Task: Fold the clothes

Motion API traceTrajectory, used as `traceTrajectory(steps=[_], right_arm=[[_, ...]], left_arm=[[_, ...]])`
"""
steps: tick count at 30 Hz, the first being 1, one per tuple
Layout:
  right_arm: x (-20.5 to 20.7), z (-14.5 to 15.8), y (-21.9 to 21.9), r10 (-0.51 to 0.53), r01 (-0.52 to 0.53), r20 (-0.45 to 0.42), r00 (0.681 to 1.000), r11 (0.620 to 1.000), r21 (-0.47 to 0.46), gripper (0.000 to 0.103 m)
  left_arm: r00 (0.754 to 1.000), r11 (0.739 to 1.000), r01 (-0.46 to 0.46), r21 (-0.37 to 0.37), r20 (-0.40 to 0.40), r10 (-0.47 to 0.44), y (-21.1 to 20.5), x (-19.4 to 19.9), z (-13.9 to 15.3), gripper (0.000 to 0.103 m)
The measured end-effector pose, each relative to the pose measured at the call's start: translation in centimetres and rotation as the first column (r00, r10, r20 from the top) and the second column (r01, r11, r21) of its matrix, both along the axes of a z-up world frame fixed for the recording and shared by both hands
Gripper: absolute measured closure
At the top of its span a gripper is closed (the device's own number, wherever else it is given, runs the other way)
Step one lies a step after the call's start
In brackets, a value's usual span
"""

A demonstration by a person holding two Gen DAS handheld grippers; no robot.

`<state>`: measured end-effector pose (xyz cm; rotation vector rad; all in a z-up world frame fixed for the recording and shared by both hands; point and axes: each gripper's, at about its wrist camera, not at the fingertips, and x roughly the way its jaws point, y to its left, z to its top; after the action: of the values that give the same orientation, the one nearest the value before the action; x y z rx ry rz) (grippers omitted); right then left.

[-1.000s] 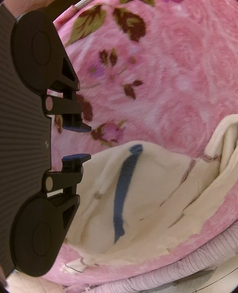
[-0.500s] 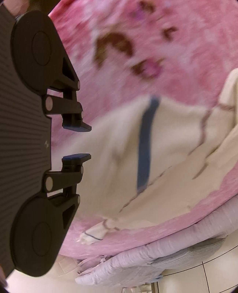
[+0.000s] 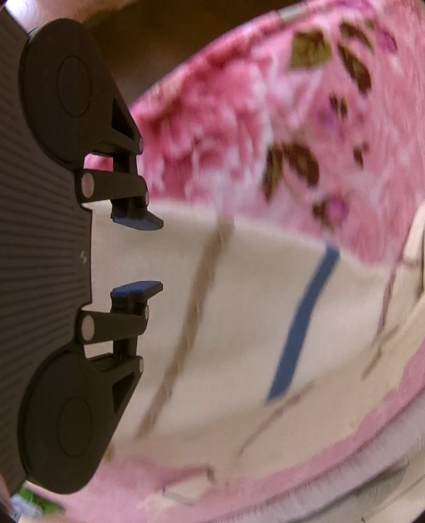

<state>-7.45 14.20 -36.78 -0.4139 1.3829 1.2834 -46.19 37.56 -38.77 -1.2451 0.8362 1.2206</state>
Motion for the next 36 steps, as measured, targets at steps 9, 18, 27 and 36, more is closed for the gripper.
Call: traceTrajectory(steps=[9,18,27,36], right_arm=[[3.5,-2.5,0.7,-0.234,0.236,-0.237,0.943,0.972,-0.024,0.047],[3.8,-4.1,-1.6,-0.501,0.507,-0.447,0.741,0.854,-0.116,0.046],[0.4,-4.9,1.6,-0.382,0.389,-0.397,0.835,0.919,-0.065,0.046],[-3.0,-5.4,3.7,-0.210,0.205,-0.337,0.918,0.977,-0.052,0.093]], left_arm=[[0.998,0.997,-0.046,0.058,-0.045,0.049,0.2,-0.8,-3.6,0.083],[0.999,0.993,0.034,0.116,-0.023,-0.032,1.0,-7.5,0.6,0.098],[0.993,0.985,0.115,0.130,-0.032,-0.111,1.1,-9.6,1.0,0.075],[0.981,0.975,0.191,0.116,-0.047,-0.186,0.9,-7.9,-0.8,0.098]])
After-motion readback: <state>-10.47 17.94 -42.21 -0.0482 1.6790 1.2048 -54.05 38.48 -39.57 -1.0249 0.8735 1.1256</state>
